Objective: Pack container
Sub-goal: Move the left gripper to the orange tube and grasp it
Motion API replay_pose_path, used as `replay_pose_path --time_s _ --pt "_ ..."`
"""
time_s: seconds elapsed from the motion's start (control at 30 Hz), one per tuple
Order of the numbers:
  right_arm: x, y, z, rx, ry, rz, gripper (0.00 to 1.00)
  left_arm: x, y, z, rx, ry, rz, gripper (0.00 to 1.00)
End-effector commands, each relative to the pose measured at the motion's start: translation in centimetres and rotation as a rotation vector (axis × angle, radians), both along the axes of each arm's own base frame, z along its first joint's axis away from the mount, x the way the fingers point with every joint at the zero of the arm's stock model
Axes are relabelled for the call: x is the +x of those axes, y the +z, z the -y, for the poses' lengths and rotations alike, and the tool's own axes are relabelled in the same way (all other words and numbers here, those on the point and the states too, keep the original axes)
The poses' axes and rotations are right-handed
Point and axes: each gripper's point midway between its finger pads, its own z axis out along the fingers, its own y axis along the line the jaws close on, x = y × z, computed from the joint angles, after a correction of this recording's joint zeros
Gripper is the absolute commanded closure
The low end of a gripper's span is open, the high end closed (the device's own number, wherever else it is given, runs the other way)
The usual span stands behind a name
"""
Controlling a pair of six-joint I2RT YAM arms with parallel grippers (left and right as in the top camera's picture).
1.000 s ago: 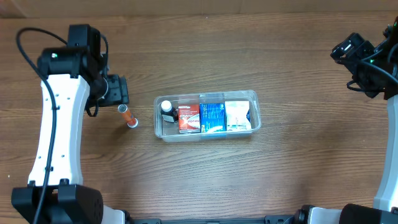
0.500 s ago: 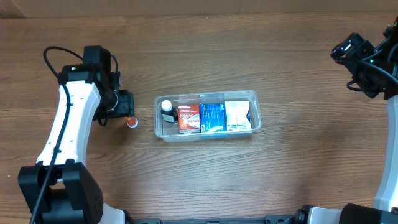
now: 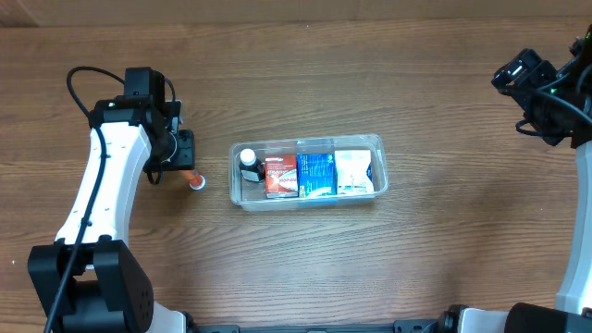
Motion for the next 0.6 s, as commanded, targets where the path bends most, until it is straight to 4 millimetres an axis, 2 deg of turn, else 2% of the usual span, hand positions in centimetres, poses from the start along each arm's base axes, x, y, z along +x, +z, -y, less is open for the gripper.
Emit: replay_pose_path --time_s 0.0,0.1,0.23,0.43,0.57 --pt "-0.1 0.8 -0.1 -0.009 0.007 0.023 0.00 -0.1 -0.4 0.2 -0.011 -0.017 -0.011 0.68" --pt "-0.1 0.7 -0.1 -0.009 0.007 0.023 0.00 -0.5 0.1 0.2 -0.013 -0.017 -0.024 0.78" --pt "-0.1 0.7 -0.1 -0.009 0.007 0.023 0.00 -0.7 2.5 0.1 -0.005 -0.017 -0.034 0.83" --pt "-0.1 0.7 -0.1 -0.009 0.007 0.023 0.00 0.2 11.9 0.7 -0.013 -0.029 0.093 0.89" --pt "-0.1 0.8 -0.1 -0.009 0.007 0.023 0.00 -1.0 17.6 3.9 -0.063 -0.107 0.188 0.89"
